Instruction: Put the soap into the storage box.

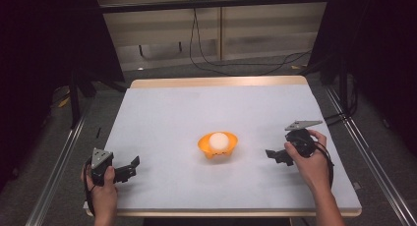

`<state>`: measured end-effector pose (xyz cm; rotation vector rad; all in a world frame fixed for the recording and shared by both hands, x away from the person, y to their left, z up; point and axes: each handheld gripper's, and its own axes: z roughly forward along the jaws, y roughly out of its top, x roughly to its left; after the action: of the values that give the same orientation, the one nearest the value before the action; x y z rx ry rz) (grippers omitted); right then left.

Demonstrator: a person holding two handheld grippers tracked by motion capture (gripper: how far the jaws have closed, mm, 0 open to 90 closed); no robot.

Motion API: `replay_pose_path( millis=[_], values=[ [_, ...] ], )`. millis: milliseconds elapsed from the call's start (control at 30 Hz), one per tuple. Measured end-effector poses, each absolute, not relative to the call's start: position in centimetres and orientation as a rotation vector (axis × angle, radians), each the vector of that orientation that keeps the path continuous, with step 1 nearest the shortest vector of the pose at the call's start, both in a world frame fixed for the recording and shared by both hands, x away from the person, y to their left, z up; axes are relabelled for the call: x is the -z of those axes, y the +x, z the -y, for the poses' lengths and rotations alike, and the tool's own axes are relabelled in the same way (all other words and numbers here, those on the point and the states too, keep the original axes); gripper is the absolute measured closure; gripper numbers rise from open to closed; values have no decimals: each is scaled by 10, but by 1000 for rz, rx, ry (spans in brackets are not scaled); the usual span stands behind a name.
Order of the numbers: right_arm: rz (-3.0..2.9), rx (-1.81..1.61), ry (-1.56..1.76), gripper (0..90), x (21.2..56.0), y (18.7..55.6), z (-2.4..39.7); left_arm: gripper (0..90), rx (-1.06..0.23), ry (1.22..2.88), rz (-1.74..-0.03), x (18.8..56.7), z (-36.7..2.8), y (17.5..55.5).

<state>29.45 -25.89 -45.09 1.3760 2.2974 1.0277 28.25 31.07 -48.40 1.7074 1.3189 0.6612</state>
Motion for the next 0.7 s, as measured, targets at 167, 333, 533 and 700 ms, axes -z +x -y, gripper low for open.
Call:
replay_pose_path(
  millis=[167, 333, 533, 700],
  values=[
    [-2256, -1036, 1397, 0, 458, 284, 276, 1, -660, 1709, -1319, 484, -310, 283],
    [-2201, -1074, 1427, 0, 464, 274, 295, 1, -665, 1707, -1317, 484, -310, 282],
    [-2144, -1081, 1463, 0, 469, 263, 315, 1, -670, 1713, -1319, 484, -309, 282],
    [-2091, -1086, 1492, 0, 472, 252, 333, 1, -676, 1713, -1318, 484, -309, 282]
  ],
)
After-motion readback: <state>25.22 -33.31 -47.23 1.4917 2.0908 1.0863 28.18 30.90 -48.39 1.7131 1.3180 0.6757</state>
